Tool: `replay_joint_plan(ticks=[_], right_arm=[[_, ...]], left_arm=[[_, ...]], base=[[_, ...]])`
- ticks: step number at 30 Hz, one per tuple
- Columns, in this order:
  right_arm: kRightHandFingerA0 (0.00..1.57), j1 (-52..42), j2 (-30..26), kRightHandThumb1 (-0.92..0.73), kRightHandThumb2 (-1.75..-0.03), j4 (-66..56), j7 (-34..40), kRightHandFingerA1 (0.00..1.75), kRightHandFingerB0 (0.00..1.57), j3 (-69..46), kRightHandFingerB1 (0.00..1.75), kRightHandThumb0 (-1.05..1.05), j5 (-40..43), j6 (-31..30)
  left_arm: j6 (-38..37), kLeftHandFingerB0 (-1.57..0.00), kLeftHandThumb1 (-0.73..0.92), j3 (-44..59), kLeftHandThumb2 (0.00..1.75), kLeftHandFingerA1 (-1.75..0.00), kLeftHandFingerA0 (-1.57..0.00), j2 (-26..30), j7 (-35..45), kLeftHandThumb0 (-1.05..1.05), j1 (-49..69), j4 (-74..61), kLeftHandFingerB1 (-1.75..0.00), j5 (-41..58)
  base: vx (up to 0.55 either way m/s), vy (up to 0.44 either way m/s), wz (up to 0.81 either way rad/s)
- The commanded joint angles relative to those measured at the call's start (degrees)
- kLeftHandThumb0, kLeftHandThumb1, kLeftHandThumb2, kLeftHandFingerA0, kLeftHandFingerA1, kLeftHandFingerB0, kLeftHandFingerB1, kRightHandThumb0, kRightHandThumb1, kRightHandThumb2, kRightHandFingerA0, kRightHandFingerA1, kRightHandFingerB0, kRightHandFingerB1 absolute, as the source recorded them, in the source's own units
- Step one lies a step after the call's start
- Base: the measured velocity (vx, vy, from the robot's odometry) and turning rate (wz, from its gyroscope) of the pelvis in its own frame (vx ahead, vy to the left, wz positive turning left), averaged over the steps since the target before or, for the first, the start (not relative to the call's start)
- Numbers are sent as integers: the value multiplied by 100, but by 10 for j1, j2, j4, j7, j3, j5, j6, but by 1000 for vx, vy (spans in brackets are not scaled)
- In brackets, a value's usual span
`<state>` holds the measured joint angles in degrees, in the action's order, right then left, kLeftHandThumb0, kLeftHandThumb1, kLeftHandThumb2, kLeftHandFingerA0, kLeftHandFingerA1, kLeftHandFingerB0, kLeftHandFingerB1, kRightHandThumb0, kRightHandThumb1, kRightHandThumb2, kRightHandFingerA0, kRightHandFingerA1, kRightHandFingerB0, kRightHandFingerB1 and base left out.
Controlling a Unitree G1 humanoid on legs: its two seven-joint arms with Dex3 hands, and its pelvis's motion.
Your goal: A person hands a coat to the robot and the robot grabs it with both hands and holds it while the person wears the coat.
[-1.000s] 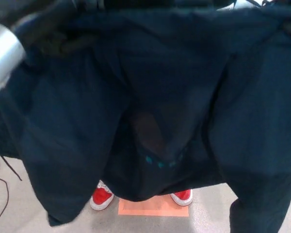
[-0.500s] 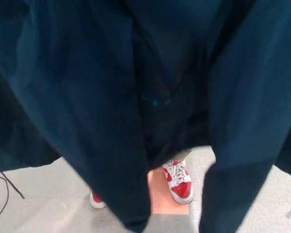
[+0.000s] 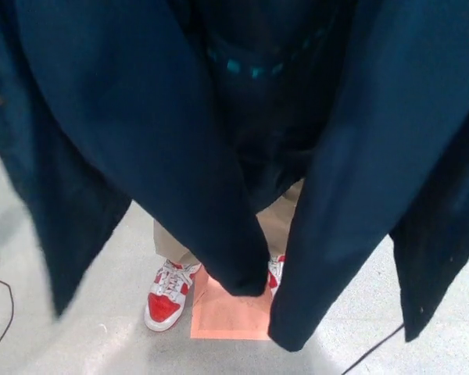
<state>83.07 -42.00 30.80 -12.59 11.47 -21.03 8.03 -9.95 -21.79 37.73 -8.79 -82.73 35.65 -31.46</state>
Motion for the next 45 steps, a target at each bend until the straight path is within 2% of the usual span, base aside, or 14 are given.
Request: replay_joint_plan(ticks=[1,24,25,26,28,29,30,34,35,37,38,41,42,45], right_arm=[[96,262,-76,-83,-69,173,198,175,74,-28,160,-42,-88,67],[99,423,-83,-84,-65,344,222,175,75,70,169,-36,-148,133],[103,425,-83,-84,-66,348,222,175,83,72,164,-36,-149,135],[103,426,-83,-84,-66,352,221,175,83,74,164,-36,-150,136],[104,428,-84,-84,-66,359,223,175,84,77,163,-36,-151,138],[103,431,-85,-84,-66,361,223,174,86,79,159,-36,-153,139],[105,436,-86,-84,-67,366,224,173,87,83,157,-36,-157,141],[101,452,-83,-85,-66,380,222,175,80,90,162,-38,-164,133],[101,459,-83,-84,-66,384,222,175,80,92,158,-38,-166,130],[98,471,-82,-82,-70,392,223,175,82,95,152,-37,-170,130],[97,477,-82,-83,-70,396,225,175,79,96,158,-37,-172,130],[100,484,-82,-84,-67,402,233,175,75,99,164,-35,-178,132],[101,486,-82,-84,-67,404,235,175,74,101,167,-35,-181,132],[102,488,-80,-84,-66,408,233,175,76,99,166,-35,-182,133]], left_arm=[[-65,-65,83,4,65,-175,-91,71,-283,-41,-244,194,-170,-120],[-86,-60,73,-75,61,-175,-89,57,-295,-34,-400,339,-162,-146],[-88,-85,54,-78,85,-149,-122,58,-295,-45,-401,342,-127,-146],[-89,-85,54,-80,85,-149,-122,58,-295,-45,-402,344,-127,-147],[-95,-84,54,-82,85,-149,-122,56,-296,-44,-405,351,-128,-148],[-92,-63,70,-83,61,-175,-91,55,-294,-34,-407,353,-159,-148],[-88,-82,52,-85,83,-150,-123,54,-289,-45,-412,357,-126,-149],[-91,-86,52,-88,84,-150,-124,53,-290,-45,-423,369,-127,-153],[-89,-66,70,-88,61,-175,-90,53,-290,-35,-429,372,-158,-155],[-84,-67,70,-90,62,-175,-90,51,-291,-36,-438,379,-157,-159],[-84,-86,54,-93,86,-147,-121,52,-298,-45,-443,381,-126,-164],[-86,-87,56,-95,87,-147,-121,52,-311,-45,-449,385,-128,-171],[-84,-65,75,-93,62,-175,-91,50,-310,-35,-452,387,-164,-170],[-82,-63,75,-93,62,-175,-90,49,-306,-36,-456,390,-166,-173]], base=[[0,0,0],[0,0,0],[0,0,0],[0,0,0],[0,0,0],[0,0,0],[0,0,0],[0,0,0],[0,0,0],[0,0,0],[0,0,0],[0,0,0],[0,0,0],[0,0,0]])
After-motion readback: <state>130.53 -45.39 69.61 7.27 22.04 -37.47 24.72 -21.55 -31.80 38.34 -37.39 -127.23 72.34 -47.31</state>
